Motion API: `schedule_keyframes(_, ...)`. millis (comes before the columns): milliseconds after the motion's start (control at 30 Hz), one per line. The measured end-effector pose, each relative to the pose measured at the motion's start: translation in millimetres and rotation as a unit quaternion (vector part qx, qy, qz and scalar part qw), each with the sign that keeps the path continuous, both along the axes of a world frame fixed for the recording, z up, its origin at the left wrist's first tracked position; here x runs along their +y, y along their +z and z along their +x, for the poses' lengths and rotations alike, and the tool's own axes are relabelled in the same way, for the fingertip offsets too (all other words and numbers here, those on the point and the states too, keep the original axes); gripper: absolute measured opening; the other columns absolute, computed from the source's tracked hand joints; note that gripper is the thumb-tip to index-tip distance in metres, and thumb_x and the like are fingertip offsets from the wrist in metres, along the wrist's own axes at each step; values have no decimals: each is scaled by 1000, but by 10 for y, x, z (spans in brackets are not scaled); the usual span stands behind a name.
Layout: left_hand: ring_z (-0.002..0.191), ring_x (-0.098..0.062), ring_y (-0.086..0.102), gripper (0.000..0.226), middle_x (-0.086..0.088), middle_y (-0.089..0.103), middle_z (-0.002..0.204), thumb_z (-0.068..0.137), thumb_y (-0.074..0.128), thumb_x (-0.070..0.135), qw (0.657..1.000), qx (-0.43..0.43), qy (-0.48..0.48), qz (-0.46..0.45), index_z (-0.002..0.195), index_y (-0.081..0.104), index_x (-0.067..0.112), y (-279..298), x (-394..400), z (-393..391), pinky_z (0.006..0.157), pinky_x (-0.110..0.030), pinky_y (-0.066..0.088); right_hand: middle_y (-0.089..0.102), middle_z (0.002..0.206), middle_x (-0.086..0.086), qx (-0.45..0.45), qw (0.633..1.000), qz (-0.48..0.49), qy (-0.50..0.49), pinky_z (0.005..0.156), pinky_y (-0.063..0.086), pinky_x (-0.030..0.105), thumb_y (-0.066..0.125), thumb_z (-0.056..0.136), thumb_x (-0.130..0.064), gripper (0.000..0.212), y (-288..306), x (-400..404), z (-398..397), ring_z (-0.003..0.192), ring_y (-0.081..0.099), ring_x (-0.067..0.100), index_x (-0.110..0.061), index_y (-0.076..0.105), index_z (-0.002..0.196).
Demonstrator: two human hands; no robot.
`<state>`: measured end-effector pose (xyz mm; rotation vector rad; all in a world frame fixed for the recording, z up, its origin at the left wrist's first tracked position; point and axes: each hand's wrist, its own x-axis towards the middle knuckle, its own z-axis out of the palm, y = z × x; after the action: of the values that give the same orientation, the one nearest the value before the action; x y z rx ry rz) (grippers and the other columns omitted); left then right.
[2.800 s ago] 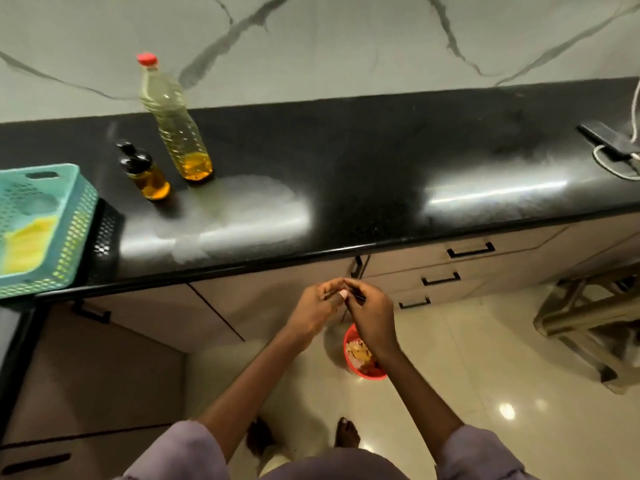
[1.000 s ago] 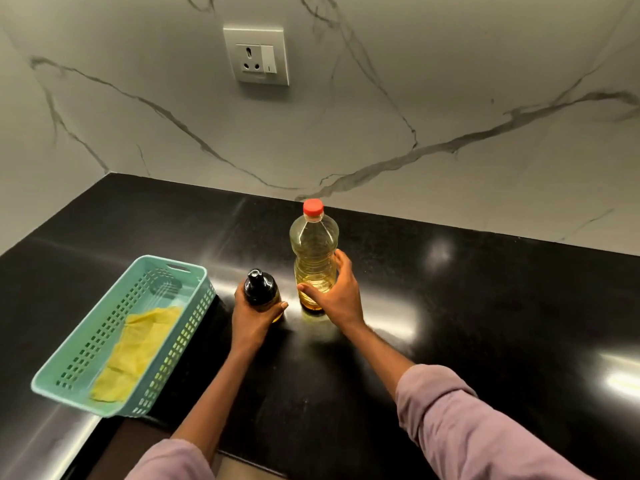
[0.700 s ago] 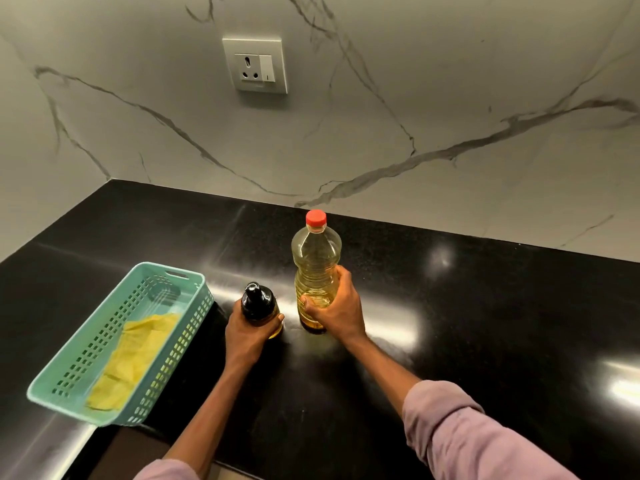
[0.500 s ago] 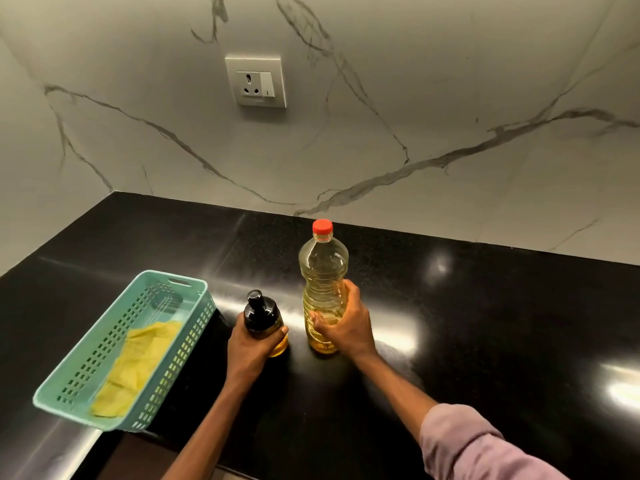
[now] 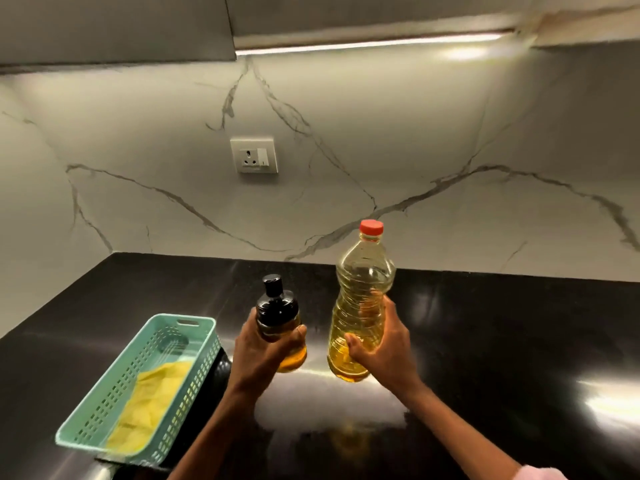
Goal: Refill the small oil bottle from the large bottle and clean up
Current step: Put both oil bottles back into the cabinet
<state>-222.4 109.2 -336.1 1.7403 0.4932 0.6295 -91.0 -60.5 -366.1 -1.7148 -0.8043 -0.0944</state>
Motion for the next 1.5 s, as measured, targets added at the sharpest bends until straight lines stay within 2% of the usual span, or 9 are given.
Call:
schedule_keyframes(100, 85, -10, 67, 61, -2, 68, 93, 51, 77, 50, 998, -33, -39, 31, 105, 58, 30, 412, -122, -44, 71, -23, 53, 59, 118, -6, -31, 999, 33, -3, 85, 51, 16, 73, 66, -55, 81, 413, -135, -99, 107, 60, 6, -21, 39, 131)
schedule_keyframes(333, 97, -20, 68, 66, 0, 72, 101, 51, 79, 54, 988, -111, -85, 67, 111, 62, 30, 1535, -415, -66, 90, -53, 52, 65, 110, -5, -100, 991, 82, -31, 80, 54, 24, 63, 61, -76, 88, 1497, -576, -308, 98, 65, 5, -20, 44, 127)
schedule_keyframes(500, 94, -16, 67, 65, 6, 70, 101, 53, 80, 51, 976, -145, -117, 112, 112, 59, 32, 2509, -689, -94, 83, -39, 55, 64, 101, -20, -141, 984, 90, -62, 70, 46, 5, 61, 57, -75, 78, 2316, -894, -402, 92, 61, -12, -30, 46, 119)
schedule_keyframes(600, 91, -14, 66, 60, 5, 69, 101, 60, 82, 41, 971, -158, -138, 118, 114, 59, 27, 3024, -812, -87, 75, -31, 54, 64, 109, -8, -155, 981, 107, -56, 79, 55, 25, 57, 53, -85, 97, 2820, -1025, -416, 97, 64, 4, -22, 46, 126)
schedule_keyframes(700, 82, -7, 66, 33, 5, 69, 94, 79, 73, 28, 963, -172, -153, 138, 109, 61, 24, 3462, -873, -30, 64, -22, 51, 64, 112, 1, -170, 975, 131, -52, 83, 56, 46, 63, 59, -76, 86, 3318, -1095, -375, 98, 66, 18, -23, 47, 125)
schedule_keyframes(833, 78, -1, 65, 23, 7, 65, 96, 86, 63, 31, 954, -178, -166, 174, 108, 56, 28, 3930, -870, 123, 60, -20, 50, 64, 112, 1, -180, 972, 146, -46, 83, 56, 47, 66, 62, -64, 78, 3937, -1083, -207, 98, 65, 18, -19, 48, 123)
schedule_keyframes(1067, 101, -21, 59, 55, -5, 62, 114, 82, 67, 41, 962, -198, -115, 152, 129, 48, 19, 4396, -633, 778, 72, -31, 47, 60, 112, 3, -214, 964, 138, -72, 80, 57, 42, 65, 75, -57, 70, 4609, -825, 391, 93, 64, 18, -15, 43, 127)
schedule_keyframes(1233, 91, -16, 61, 46, -4, 64, 106, 83, 69, 33, 964, -207, -91, 136, 123, 54, 16, 4437, -411, 1399, 65, -28, 46, 59, 116, 7, -203, 966, 134, -91, 75, 57, 33, 67, 76, -55, 73, 4800, -574, 1013, 93, 63, 18, -11, 41, 129)
schedule_keyframes(1500, 83, -17, 62, 34, -3, 65, 95, 80, 74, 28, 972, -200, -60, 107, 110, 60, 17, 4306, -12, 2297, 62, -26, 47, 56, 107, 2, -181, 966, 125, -137, 80, 57, 43, 69, 76, -49, 69, 4911, -240, 1875, 95, 62, 21, -9, 41, 125)
